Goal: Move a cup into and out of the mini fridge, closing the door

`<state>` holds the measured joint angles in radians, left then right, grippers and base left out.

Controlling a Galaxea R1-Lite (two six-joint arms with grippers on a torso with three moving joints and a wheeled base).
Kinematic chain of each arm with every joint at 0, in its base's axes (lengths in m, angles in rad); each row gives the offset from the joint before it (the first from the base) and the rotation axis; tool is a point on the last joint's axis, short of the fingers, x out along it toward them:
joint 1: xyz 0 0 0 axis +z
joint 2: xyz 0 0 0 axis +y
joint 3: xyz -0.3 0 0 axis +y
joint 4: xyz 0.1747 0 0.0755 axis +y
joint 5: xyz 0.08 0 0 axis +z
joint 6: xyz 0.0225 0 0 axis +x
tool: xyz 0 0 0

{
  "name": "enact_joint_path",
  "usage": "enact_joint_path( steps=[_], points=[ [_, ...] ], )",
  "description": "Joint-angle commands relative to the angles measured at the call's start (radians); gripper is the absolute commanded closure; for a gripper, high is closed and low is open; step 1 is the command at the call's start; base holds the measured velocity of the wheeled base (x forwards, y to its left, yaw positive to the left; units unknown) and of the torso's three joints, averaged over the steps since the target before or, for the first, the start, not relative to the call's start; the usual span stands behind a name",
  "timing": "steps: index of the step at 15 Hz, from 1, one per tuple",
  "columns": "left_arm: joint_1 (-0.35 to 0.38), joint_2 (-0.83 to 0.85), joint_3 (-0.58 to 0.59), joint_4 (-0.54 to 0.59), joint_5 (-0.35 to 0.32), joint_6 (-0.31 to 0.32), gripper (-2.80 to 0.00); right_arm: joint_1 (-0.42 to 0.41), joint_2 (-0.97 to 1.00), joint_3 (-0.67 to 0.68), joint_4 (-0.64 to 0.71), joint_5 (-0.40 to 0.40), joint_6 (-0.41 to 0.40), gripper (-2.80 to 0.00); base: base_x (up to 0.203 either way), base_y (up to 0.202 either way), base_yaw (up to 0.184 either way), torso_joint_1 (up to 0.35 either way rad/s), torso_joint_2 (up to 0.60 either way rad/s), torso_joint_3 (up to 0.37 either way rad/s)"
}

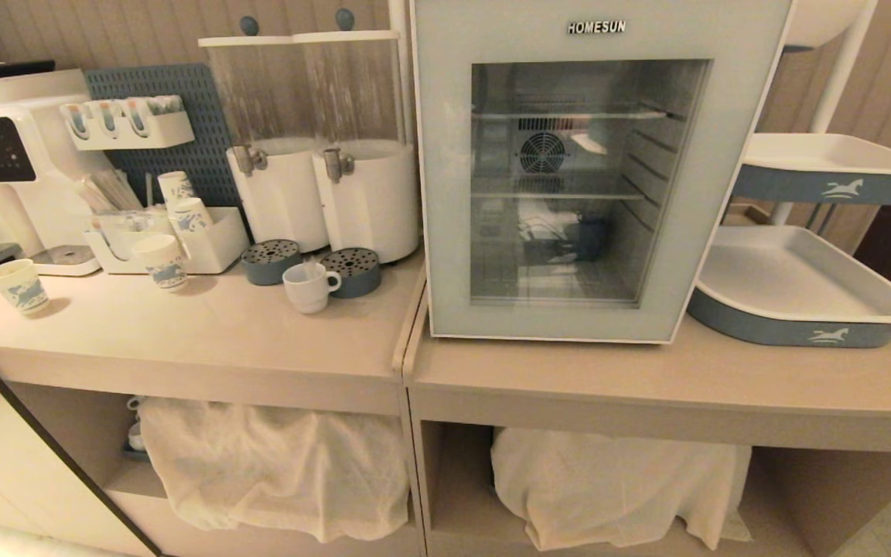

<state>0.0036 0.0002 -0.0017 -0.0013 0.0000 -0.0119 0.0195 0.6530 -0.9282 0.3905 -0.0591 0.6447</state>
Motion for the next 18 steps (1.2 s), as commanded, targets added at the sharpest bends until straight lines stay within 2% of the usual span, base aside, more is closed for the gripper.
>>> enact_joint_path(
  steps=[1,4,6,7,9,10,15,17,18],
  points=[
    [-0.001,0.001,0.000,0.000,0.000,0.000,0.00,-0.026,-0.200,0.065,0.026,0.001,0.018,0.00,0.000,0.000,0.000,0.000,0.00,0.000],
    [-0.001,0.001,0.000,0.000,0.000,0.000,0.00,-0.047,-0.404,0.165,0.091,0.001,0.061,0.00,0.000,0.000,0.000,0.000,0.00,0.000],
    [-0.001,0.001,0.000,0.000,0.000,0.000,0.00,-0.036,-0.531,0.213,0.091,0.010,0.049,0.00,0.000,0.000,0.000,0.000,0.00,0.000],
    [-0.001,0.001,0.000,0.000,0.000,0.000,0.00,-0.032,-0.592,0.244,0.064,0.029,-0.004,0.00,0.000,0.000,0.000,0.000,0.00,0.000],
    [-0.001,0.001,0.000,0.000,0.000,0.000,0.00,-0.028,-0.638,0.352,-0.046,0.057,-0.207,0.00,0.000,0.000,0.000,0.000,0.00,0.000],
    [-0.001,0.001,0.000,0.000,0.000,0.000,0.00,-0.027,-0.644,0.425,-0.118,0.055,-0.281,0.00,0.000,0.000,0.000,0.000,0.00,0.000],
    [-0.001,0.001,0.000,0.000,0.000,0.000,0.00,-0.026,-0.652,0.890,-0.523,0.006,-0.639,0.00,0.000,0.000,0.000,0.000,0.00,0.000],
    [-0.001,0.001,0.000,0.000,0.000,0.000,0.00,-0.026,-0.653,0.950,-0.532,-0.015,-0.694,0.00,0.000,0.000,0.000,0.000,0.00,0.000],
    [-0.001,0.001,0.000,0.000,0.000,0.001,0.00,-0.026,-0.653,0.937,-0.480,0.030,-0.703,0.00,0.000,0.000,0.000,0.000,0.00,0.000]
  ],
)
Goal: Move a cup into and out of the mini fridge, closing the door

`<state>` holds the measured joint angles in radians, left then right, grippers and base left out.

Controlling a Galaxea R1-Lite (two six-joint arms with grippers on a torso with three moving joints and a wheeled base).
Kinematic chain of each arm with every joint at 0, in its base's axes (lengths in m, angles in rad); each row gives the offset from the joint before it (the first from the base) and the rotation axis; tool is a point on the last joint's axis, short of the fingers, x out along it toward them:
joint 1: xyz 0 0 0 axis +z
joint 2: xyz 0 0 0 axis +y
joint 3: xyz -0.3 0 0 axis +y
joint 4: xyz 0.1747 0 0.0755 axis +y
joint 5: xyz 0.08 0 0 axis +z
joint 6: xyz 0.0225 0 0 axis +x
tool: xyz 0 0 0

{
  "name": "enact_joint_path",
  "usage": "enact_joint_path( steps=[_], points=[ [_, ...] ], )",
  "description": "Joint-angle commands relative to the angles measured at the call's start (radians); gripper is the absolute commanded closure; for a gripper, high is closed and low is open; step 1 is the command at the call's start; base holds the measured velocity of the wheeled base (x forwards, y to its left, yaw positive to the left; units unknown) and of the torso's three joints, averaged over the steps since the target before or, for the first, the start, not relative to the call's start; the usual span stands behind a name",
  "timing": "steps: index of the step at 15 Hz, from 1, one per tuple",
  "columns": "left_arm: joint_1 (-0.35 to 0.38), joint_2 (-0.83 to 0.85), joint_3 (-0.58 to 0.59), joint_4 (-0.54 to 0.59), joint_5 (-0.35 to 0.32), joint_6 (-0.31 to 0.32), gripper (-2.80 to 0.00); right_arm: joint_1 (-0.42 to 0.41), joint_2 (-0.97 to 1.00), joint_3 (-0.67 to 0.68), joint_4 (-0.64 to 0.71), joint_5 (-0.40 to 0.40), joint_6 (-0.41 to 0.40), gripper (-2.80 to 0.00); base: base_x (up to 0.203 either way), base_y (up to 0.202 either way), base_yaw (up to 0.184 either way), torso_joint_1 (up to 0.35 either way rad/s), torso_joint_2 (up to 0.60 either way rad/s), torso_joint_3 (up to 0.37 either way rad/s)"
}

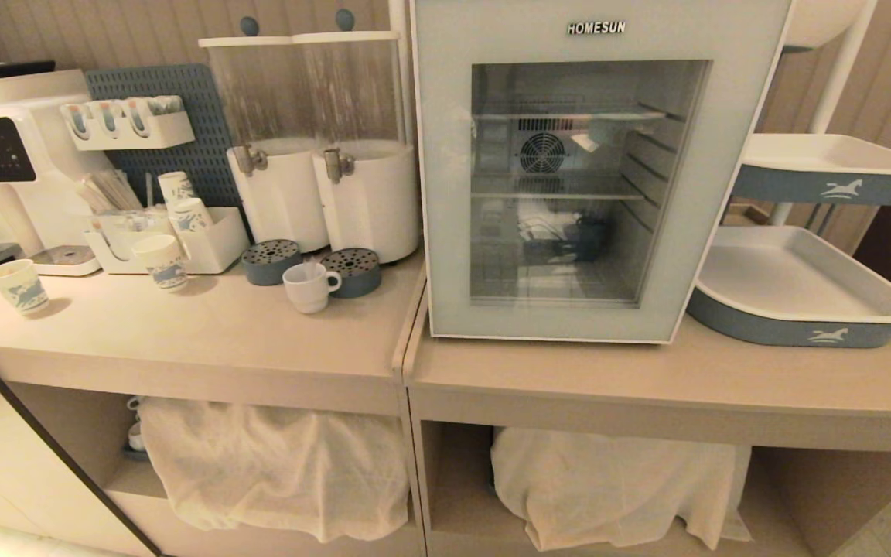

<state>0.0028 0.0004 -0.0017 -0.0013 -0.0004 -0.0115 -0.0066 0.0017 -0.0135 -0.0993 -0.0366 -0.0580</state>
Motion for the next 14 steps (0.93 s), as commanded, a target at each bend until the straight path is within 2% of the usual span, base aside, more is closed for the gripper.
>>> enact_joint_path(
  steps=[1,2,4,6,14],
  points=[
    [0.000,0.001,0.000,0.000,0.000,0.000,0.00,0.000,-0.002,0.009,0.091,0.047,-0.010,0.00,0.000,0.000,0.000,0.000,0.00,0.000],
    [0.000,0.001,0.000,0.000,0.000,-0.001,0.00,0.000,-0.002,-0.011,0.157,0.055,-0.018,0.00,0.000,0.000,0.000,0.000,0.00,0.000],
    [0.000,0.001,0.000,0.000,0.000,0.000,0.00,0.000,0.000,-0.023,0.206,0.059,-0.013,0.00,0.000,0.000,0.000,0.000,0.00,0.000],
    [0.000,0.001,0.000,0.000,0.000,0.001,0.00,0.000,-0.002,-0.019,0.197,0.057,0.020,0.00,0.000,0.000,0.000,0.000,0.00,0.000],
    [0.000,0.001,0.000,0.000,0.000,0.001,0.00,0.000,-0.002,-0.020,0.198,0.057,0.020,0.00,0.001,0.009,-0.001,0.000,0.00,0.000]
  ],
)
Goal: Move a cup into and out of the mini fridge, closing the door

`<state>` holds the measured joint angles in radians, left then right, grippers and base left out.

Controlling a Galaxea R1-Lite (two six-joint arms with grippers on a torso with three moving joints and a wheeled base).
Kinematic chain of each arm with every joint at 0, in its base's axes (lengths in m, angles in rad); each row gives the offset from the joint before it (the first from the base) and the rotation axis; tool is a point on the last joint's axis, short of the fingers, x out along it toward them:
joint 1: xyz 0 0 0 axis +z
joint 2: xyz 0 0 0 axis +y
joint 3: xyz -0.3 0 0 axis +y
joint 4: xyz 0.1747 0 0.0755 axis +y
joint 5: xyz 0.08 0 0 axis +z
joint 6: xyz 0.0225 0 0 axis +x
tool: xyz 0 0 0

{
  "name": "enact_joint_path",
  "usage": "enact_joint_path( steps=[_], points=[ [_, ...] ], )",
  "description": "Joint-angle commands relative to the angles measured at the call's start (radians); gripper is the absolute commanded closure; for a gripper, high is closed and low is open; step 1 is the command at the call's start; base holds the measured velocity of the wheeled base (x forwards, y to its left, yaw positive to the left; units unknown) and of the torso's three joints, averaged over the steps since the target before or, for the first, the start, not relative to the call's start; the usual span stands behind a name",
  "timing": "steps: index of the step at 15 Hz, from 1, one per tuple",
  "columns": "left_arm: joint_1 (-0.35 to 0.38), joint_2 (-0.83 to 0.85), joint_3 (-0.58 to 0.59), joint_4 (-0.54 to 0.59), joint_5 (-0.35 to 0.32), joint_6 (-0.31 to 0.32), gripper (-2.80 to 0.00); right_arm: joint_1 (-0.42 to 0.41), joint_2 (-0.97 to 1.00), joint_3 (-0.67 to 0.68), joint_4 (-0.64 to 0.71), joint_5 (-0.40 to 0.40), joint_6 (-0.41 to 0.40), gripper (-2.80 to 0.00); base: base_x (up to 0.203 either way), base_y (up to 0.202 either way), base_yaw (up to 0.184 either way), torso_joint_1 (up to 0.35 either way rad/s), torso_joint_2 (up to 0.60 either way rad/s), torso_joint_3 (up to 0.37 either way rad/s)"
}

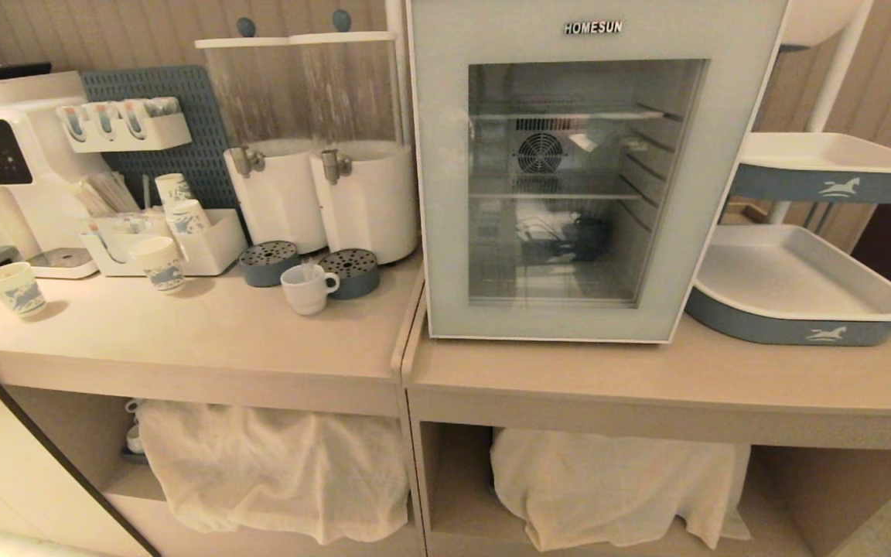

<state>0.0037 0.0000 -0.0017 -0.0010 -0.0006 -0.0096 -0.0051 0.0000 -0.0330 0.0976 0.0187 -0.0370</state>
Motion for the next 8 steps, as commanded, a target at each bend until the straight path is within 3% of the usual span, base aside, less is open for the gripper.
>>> enact_joint_path(
  steps=[1,8],
  points=[
    [-0.001,0.002,0.000,-0.001,0.000,-0.001,0.00,-0.001,0.000,-0.001,0.001,0.001,-0.001,0.00,0.002,0.127,-0.007,0.003,0.00,0.002],
    [-0.001,0.000,0.000,-0.001,0.001,-0.001,0.00,-0.001,0.000,-0.001,0.001,0.000,0.000,0.00,0.000,0.194,0.001,0.001,0.00,0.001]
  ],
)
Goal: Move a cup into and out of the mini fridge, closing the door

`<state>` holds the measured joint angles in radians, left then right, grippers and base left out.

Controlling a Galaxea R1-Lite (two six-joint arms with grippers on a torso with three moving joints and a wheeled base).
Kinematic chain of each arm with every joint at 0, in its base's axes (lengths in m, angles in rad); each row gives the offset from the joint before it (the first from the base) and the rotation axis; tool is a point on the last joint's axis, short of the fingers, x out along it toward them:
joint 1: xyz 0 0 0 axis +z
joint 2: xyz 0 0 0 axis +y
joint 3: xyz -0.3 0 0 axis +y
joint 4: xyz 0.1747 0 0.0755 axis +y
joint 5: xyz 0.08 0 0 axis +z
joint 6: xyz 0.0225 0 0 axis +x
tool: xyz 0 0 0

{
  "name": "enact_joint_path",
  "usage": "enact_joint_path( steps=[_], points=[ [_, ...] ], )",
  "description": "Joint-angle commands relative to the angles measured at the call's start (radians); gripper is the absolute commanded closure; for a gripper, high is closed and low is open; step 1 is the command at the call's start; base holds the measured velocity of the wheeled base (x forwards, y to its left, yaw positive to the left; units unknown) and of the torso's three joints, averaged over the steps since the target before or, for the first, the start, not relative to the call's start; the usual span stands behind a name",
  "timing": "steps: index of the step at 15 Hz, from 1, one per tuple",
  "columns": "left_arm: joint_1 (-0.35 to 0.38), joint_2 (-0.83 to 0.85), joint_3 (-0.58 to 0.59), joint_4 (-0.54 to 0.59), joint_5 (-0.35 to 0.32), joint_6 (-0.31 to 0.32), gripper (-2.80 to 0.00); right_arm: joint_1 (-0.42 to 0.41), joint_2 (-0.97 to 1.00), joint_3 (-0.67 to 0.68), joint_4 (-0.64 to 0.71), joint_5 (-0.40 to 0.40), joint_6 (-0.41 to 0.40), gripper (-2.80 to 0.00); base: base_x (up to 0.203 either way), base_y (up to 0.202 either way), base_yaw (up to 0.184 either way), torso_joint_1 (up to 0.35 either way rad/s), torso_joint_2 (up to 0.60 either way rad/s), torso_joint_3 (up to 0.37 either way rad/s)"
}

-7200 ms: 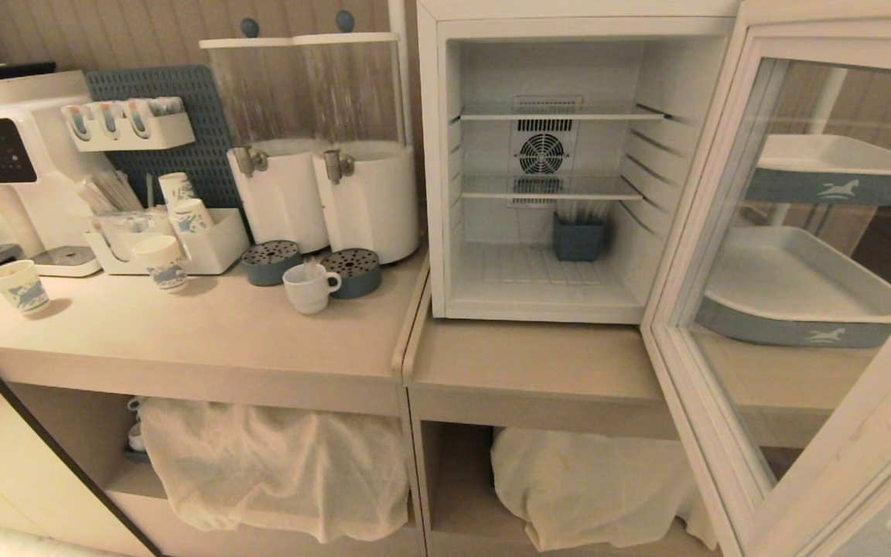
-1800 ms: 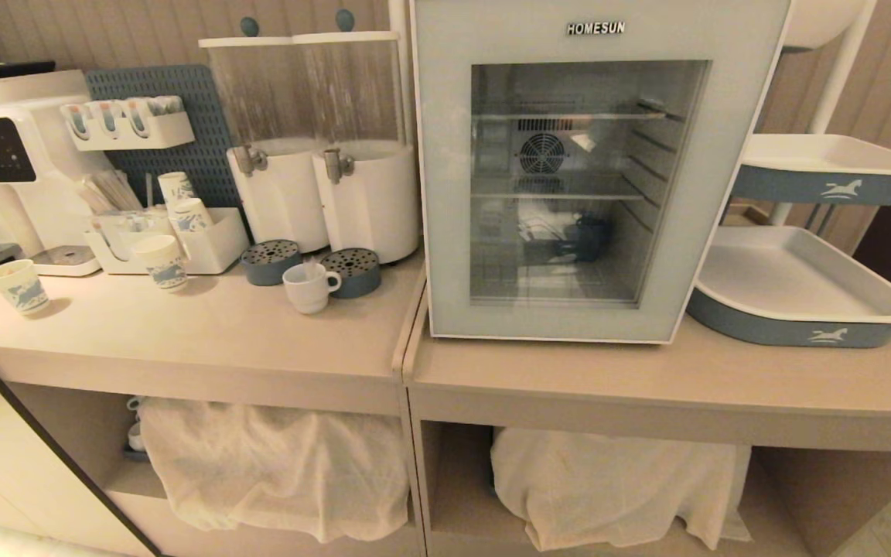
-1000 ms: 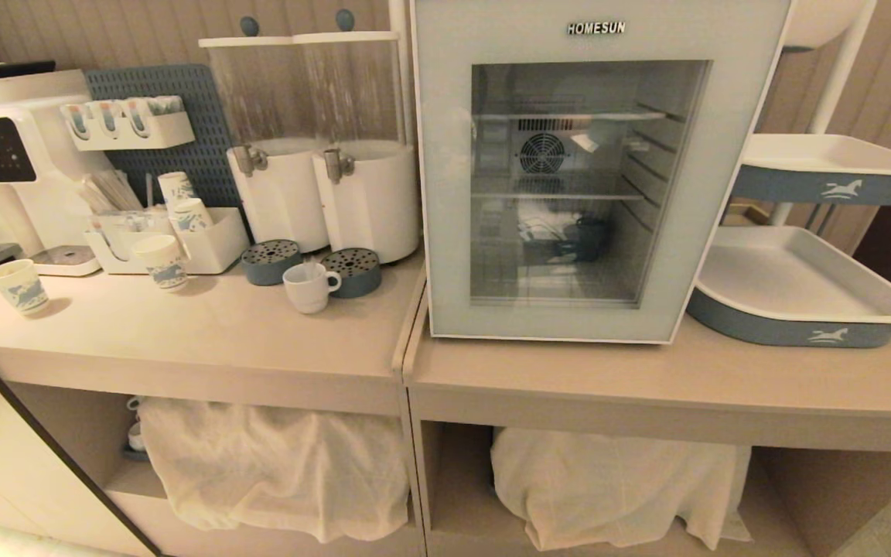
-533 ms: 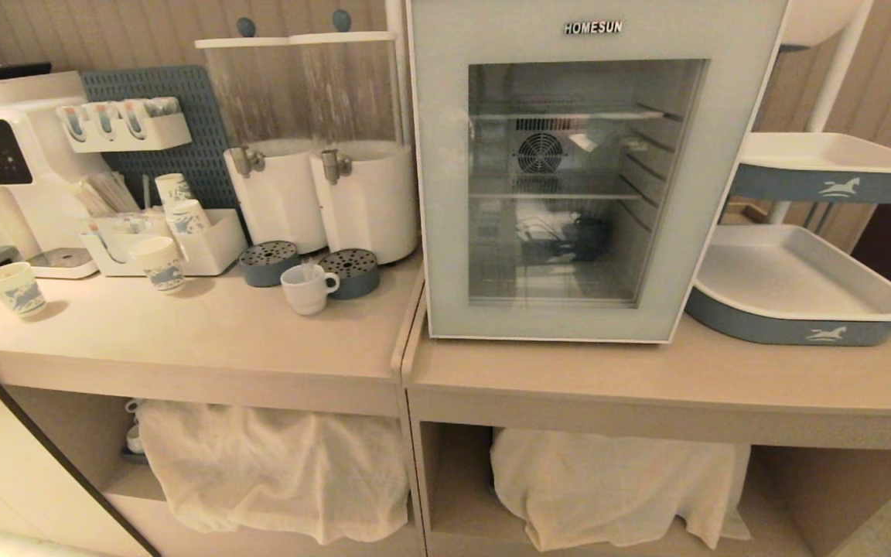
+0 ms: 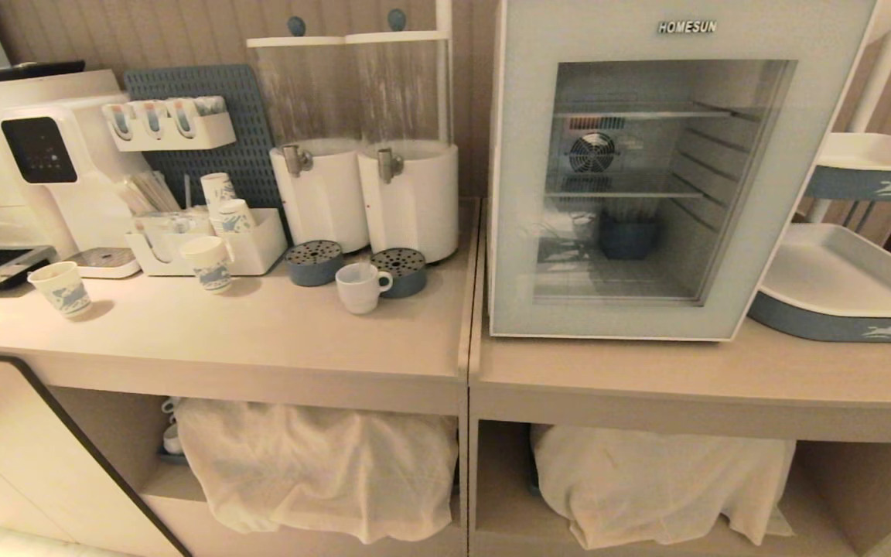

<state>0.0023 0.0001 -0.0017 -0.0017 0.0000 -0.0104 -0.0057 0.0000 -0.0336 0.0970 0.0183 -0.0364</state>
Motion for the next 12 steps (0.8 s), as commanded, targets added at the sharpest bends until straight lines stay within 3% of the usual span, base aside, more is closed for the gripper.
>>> enact_joint_path(
  steps=[1,12],
  points=[
    [0.001,0.000,0.000,0.000,0.000,0.000,0.00,0.000,0.000,0.000,0.001,0.000,0.000,0.00,0.000,0.191,0.001,0.007,0.01,0.003],
    [0.001,0.000,0.001,0.000,0.000,0.000,0.00,0.000,0.000,0.000,0.003,0.000,-0.001,0.00,0.000,0.194,-0.001,0.002,0.00,0.002]
  ],
)
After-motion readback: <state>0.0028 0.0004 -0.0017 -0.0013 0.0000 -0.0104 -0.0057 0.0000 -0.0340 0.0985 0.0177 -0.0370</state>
